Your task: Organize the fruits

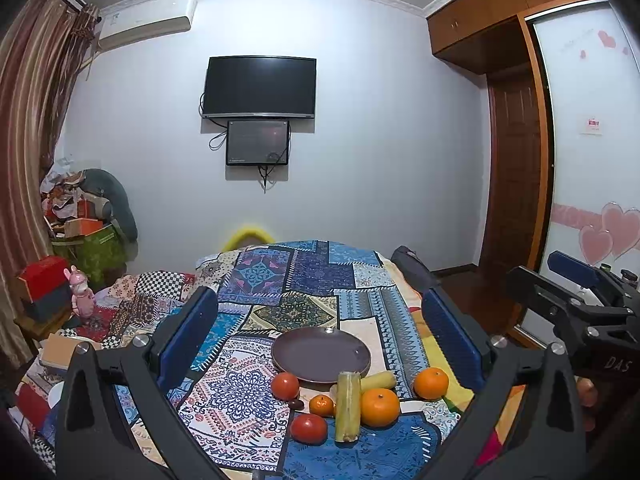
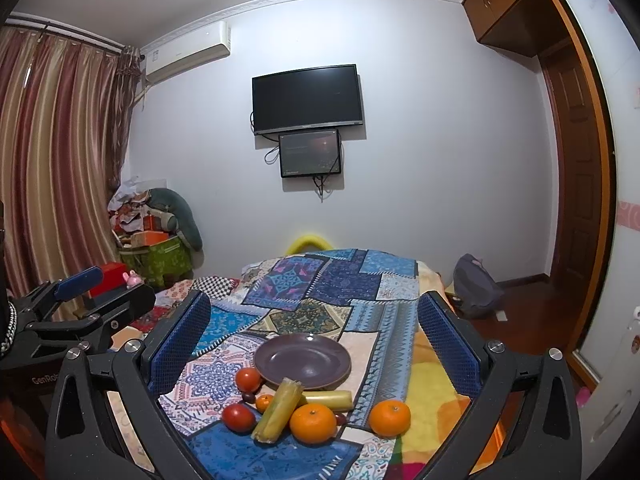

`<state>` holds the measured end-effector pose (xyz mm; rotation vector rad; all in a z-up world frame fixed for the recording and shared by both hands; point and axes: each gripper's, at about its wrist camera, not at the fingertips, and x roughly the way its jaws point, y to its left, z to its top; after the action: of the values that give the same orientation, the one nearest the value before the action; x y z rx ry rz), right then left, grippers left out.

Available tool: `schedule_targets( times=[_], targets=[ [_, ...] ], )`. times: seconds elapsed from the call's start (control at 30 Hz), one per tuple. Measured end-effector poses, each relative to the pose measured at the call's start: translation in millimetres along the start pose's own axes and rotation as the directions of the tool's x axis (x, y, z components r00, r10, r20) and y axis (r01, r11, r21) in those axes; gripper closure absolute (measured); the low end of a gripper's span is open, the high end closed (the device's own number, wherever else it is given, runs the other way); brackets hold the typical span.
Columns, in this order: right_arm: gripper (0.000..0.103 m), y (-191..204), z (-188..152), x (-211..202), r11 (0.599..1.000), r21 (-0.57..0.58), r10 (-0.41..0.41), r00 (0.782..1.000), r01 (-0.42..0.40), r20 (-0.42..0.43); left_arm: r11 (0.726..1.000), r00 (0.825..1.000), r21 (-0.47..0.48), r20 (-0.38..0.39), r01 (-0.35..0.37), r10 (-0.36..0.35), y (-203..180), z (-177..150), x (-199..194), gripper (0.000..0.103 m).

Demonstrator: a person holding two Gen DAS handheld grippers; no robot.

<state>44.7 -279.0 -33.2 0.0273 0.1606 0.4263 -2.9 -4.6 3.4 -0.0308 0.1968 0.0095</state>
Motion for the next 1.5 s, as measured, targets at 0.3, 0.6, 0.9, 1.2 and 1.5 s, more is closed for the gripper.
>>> schedule_targets(
  times=[0.3,0.6,0.9,1.2,1.5],
  targets=[
    [0.0,-0.5,-1.4,-0.3,1.0,0.002,-0.005,1.0,0.005,0.004,1.0,1.0,-0.001,0.0,0.001,-0.001,0.2,-1.5,-0.7,0.0],
    [0.0,-0.9,-1.3,-0.2,1.0,0.002,-0.006,1.0,0.006,0.006,1.0,1.0,0.003,0.0,-0.001,0.001,0.1,-0.7,-1.2,0.0],
    [0.0,-0.4,-2.4,-1.3,1.0,0.004,-0.007,1.0,0.007,0.008,1.0,1.0,0.012,-0.001,-0.001,0.001,-2.1,-1.8,0.0,0.0],
    [0.0,0.3,-1.7,-1.5,1.0,0.002,-0.007,1.0,0.007,0.007,1.0,1.0,0.01,-0.003,0.005,-0.005,-2.1,-2.7,-0.1,0.0],
    [0.0,0.4,-1.3,-2.0,1.0,0.004,-0.007,1.0,0.007,0.007,1.0,1.0,0.007,-0.002,0.007,-0.007,-2.0,-2.0,-1.2,0.0]
  ],
)
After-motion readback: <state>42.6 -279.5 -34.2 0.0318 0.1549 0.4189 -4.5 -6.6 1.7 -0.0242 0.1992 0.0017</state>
